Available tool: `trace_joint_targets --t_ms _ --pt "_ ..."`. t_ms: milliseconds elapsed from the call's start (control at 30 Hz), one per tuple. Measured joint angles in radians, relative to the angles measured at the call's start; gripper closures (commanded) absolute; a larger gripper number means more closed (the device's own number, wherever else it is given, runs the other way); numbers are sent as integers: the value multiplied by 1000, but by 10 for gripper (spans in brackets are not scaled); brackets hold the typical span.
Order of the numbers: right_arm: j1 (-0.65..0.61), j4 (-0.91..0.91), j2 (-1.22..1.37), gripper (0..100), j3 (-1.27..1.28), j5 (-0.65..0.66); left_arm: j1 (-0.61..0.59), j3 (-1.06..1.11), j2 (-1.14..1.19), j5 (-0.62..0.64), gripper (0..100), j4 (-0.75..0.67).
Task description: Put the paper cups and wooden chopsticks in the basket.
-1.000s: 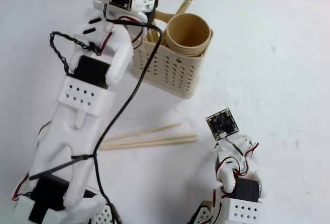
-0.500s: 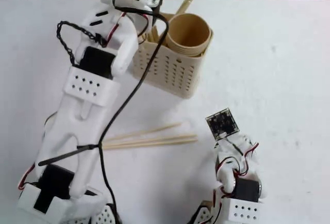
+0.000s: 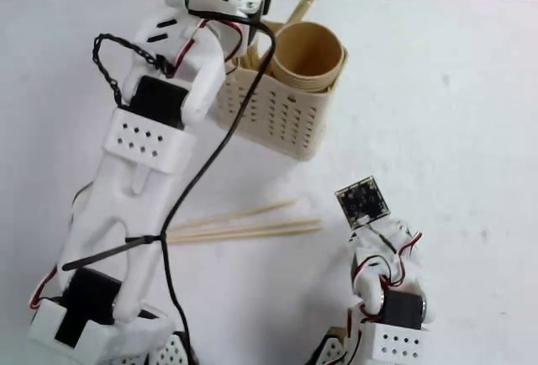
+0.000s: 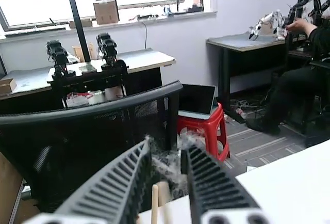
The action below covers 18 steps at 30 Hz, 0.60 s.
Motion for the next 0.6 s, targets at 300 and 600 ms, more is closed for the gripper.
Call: trace_joint_targets --t_ms 300,600 --pt "0 0 0 929 0 0 0 0 0 0 888 41" --pt "0 0 0 929 0 0 -43 0 -3 0 888 526"
